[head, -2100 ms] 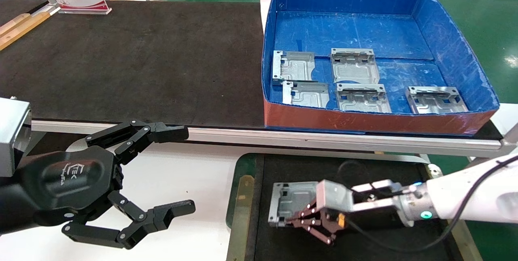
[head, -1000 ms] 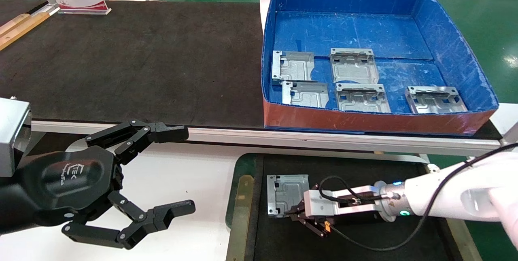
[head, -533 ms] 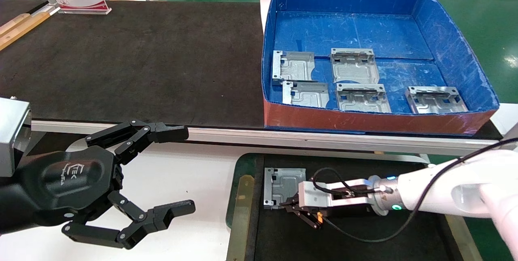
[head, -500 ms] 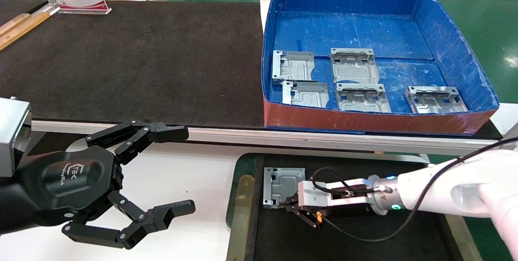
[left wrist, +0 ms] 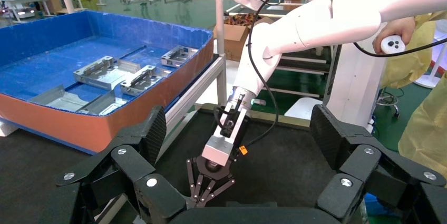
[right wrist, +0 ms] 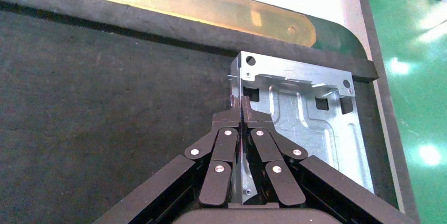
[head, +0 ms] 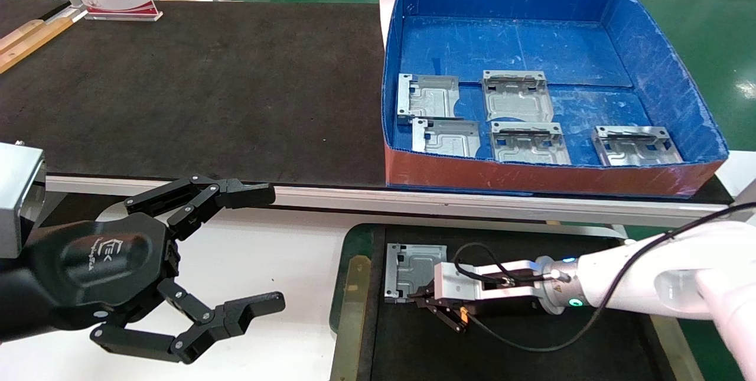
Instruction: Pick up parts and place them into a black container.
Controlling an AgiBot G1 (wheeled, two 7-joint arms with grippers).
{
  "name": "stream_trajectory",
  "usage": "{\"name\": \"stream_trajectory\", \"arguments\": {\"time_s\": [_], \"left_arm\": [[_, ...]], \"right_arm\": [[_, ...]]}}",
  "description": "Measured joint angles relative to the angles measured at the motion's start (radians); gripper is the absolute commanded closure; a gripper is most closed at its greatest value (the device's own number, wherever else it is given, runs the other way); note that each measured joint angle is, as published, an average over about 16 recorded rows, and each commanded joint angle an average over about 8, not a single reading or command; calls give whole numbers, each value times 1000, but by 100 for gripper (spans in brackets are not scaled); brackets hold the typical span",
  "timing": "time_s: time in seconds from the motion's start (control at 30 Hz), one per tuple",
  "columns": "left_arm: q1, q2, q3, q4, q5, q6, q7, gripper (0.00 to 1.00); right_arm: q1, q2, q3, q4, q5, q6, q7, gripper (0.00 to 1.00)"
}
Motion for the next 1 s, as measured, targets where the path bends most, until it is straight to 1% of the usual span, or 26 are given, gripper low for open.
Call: {"name": "stream_trajectory", "arguments": {"time_s": [0.13,0.17,0.23,0.43,0.6,0.77,1.0], "left_arm": [[0,0,0,0,0,0,0,0],[0,0,0,0,0,0,0,0],[0,0,0,0,0,0,0,0],[0,0,0,0,0,0,0,0],[0,0,0,0,0,0,0,0],[0,0,0,0,0,0,0,0],[0,0,0,0,0,0,0,0]], "right_arm": [[1,-1,1,-3,2,-2,3,25],[1,-1,2,-4,3,-3,3,14],[2,-1,2,-5,3,-3,5,0],[7,3,5,-6,8,-10,8,0],[18,14,11,-4,17,-33,10,0],[34,34,23,5,33,-81,4,0],[58,72,44,18,65,-179,-11,0]]}}
